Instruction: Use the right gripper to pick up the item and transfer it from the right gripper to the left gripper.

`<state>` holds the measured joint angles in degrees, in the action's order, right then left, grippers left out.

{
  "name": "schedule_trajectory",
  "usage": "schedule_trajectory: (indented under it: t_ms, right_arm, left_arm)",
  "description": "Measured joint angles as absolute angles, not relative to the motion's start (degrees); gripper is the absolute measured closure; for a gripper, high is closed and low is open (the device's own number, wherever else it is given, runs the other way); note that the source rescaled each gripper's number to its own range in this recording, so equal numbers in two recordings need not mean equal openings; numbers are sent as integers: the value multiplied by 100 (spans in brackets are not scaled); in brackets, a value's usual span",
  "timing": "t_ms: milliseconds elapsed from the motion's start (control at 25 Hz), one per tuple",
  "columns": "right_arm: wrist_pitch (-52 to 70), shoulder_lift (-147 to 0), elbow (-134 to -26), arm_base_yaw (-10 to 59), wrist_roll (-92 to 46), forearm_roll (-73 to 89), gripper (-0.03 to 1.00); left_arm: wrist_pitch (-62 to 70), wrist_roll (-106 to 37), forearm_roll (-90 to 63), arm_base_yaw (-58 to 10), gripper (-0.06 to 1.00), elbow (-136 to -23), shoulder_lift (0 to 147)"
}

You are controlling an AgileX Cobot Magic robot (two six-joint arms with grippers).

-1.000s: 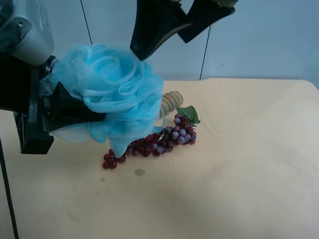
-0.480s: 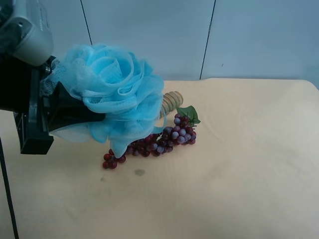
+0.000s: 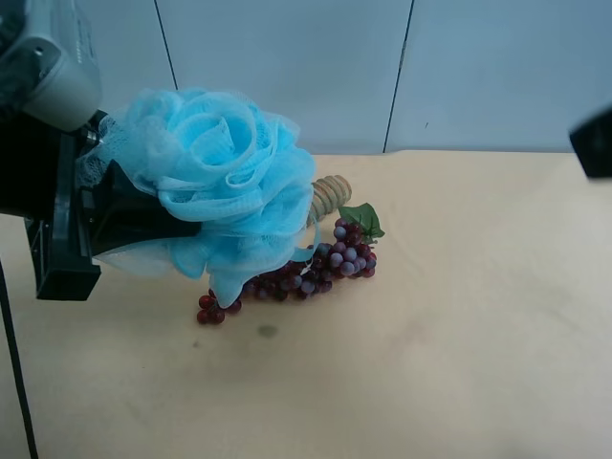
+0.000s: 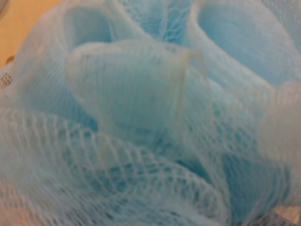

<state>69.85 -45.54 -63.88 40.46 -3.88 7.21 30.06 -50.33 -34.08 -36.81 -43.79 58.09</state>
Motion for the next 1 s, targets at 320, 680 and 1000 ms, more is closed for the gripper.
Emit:
schedule_trajectory:
  t_ms: [320, 680, 1000]
  right_arm:
    - [6921, -2670, -4209, 4046, -388, 666, -3]
    - [6179, -965, -2911, 4064, -374, 491, -3]
    - [6156, -662, -2885, 4064, -284, 413, -3]
  left_arm:
    - [3060, -5033, -3408, -3681, 91, -4379, 5809]
    - [3060, -5033, -3408, -3681, 92, -4379, 5809]
    - [3062, -5033, -3408, -3681, 92, -4379, 5809]
